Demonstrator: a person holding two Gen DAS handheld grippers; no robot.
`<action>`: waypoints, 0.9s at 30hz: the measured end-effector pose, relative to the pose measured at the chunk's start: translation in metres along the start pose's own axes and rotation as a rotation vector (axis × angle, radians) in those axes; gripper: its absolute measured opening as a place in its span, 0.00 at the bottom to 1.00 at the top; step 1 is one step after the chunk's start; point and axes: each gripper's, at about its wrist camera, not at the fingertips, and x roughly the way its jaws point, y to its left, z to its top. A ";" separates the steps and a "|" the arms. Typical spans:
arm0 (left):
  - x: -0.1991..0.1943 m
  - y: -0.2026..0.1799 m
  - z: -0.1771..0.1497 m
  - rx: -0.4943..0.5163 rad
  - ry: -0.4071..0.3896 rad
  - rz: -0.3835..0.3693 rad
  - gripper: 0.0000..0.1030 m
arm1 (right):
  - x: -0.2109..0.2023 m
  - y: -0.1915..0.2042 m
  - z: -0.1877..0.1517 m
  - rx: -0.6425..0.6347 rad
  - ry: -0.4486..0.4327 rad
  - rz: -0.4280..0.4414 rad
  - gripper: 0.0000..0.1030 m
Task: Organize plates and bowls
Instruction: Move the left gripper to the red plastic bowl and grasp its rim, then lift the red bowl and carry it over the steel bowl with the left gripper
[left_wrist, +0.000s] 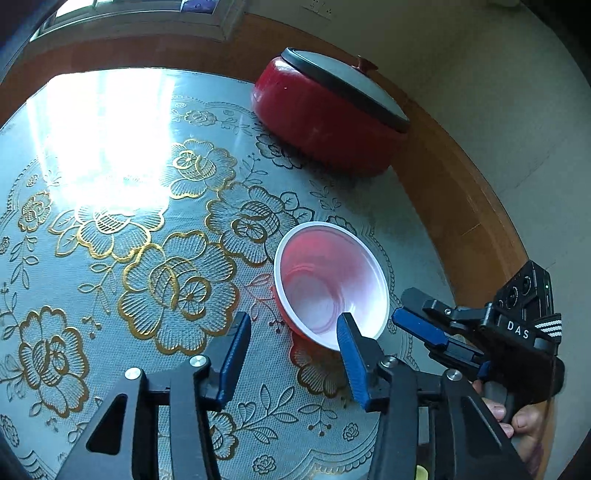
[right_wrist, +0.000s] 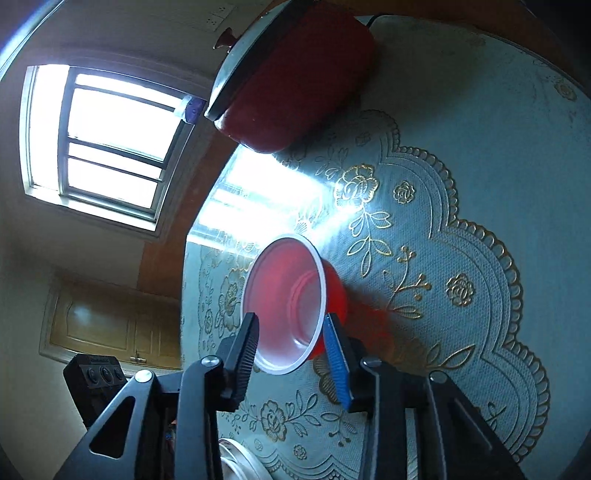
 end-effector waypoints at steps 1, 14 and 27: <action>0.003 0.001 0.003 -0.008 -0.003 -0.002 0.46 | 0.004 -0.001 0.002 0.003 0.005 -0.014 0.29; 0.028 0.004 0.009 -0.008 0.037 0.034 0.09 | 0.019 -0.001 0.006 0.001 0.024 -0.078 0.08; -0.014 -0.006 -0.017 -0.005 0.029 -0.003 0.09 | -0.024 0.010 -0.032 -0.021 0.014 -0.037 0.09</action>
